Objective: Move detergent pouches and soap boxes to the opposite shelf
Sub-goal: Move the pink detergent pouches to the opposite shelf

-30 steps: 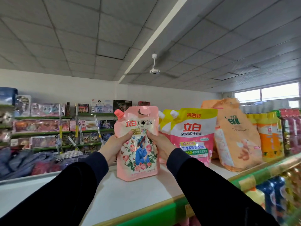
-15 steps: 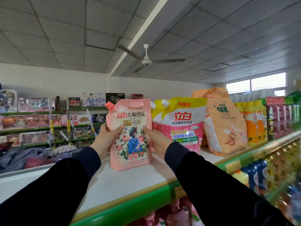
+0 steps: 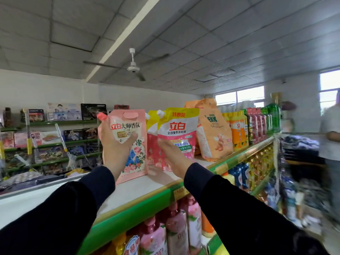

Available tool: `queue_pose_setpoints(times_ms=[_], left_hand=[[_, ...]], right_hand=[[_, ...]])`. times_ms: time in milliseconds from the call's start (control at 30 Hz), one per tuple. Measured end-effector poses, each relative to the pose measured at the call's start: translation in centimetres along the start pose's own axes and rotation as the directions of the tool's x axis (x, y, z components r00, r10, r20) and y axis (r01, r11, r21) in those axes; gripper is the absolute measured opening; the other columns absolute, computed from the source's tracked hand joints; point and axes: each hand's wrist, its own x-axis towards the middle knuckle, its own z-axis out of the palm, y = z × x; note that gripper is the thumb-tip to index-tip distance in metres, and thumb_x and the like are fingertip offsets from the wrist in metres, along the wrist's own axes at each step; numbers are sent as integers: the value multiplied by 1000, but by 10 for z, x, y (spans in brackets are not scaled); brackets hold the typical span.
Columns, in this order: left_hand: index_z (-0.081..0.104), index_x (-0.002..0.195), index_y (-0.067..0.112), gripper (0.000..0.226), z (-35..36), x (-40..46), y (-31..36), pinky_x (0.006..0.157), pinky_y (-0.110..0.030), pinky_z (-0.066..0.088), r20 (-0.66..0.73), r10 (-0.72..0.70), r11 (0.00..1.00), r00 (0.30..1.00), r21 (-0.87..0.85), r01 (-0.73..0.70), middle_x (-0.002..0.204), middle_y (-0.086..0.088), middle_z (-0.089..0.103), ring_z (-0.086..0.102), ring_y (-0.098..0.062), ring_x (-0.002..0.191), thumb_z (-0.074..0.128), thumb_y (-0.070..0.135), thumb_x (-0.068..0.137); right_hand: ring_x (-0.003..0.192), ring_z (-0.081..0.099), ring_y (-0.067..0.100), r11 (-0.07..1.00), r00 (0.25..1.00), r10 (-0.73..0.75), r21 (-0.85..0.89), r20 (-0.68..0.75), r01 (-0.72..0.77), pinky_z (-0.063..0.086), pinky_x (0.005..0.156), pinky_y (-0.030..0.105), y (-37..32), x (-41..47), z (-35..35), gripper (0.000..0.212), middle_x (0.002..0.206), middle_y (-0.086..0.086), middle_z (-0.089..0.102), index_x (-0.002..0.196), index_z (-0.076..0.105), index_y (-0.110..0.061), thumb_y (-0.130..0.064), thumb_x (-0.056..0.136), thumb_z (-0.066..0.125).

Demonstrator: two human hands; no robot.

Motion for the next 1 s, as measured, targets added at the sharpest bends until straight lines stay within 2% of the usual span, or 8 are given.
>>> queue_pose_setpoints(times_ms=[167,367,433,533,600,700,800,1000], left_hand=[[26,157,39,84,42,-45,24,118,-37,28,225,10,996,974,-83,9,163,13,29,28,-12,149,76,35,90],[33,155,35,76,113,-100,42,96,-18,35,481,-50,974,875,-171,150,156,12,38,36,-4,135,73,40,91],[35,155,31,75,138,-117,51,98,-17,39,550,-55,949,833,-231,215,159,8,38,37,-5,137,73,38,91],[37,155,25,72,180,-153,82,115,-36,35,671,-55,891,739,-301,340,158,1,40,36,-16,146,73,33,92],[39,154,24,73,201,-176,100,114,-34,33,724,-25,866,689,-329,377,158,2,41,36,-17,147,72,39,91],[39,153,31,76,230,-219,142,113,-33,30,807,42,846,589,-343,409,161,4,36,34,-13,146,72,49,88],[40,153,27,75,251,-268,196,108,-29,32,865,98,805,493,-360,471,160,2,38,38,-11,141,73,44,89],[38,155,18,70,263,-372,306,120,-35,29,934,234,727,270,-353,589,162,-4,37,34,-19,149,69,33,94]], right_hand=[[133,45,17,998,984,-51,-52,-168,43,33,106,36,-7,-46,-42,63,149,-1,50,148,46,-22,-52,95,62],[131,48,15,997,914,-59,-60,-401,38,34,114,42,-23,-128,-111,52,138,-11,53,140,58,-26,-47,93,67],[126,55,14,996,890,-73,-71,-450,46,45,105,37,-28,-158,-137,34,132,-11,62,124,67,-31,-44,93,69],[113,57,3,990,835,-98,-137,-541,28,43,86,21,-46,-221,-176,44,128,-13,63,130,64,-30,-48,91,70],[112,57,-1,980,802,-121,-198,-585,3,44,88,21,-55,-257,-199,58,131,-11,62,141,57,-27,-49,90,71],[122,60,11,969,733,-143,-244,-665,-33,48,105,37,-78,-324,-230,59,139,-1,61,143,55,-23,-44,91,71],[119,59,6,953,660,-174,-294,-731,-74,48,89,23,-103,-401,-249,55,142,-3,58,142,54,-23,-41,93,70],[121,56,4,899,537,-249,-398,-806,-181,43,88,16,-155,-554,-254,56,139,-5,57,143,53,-22,-38,93,71]])
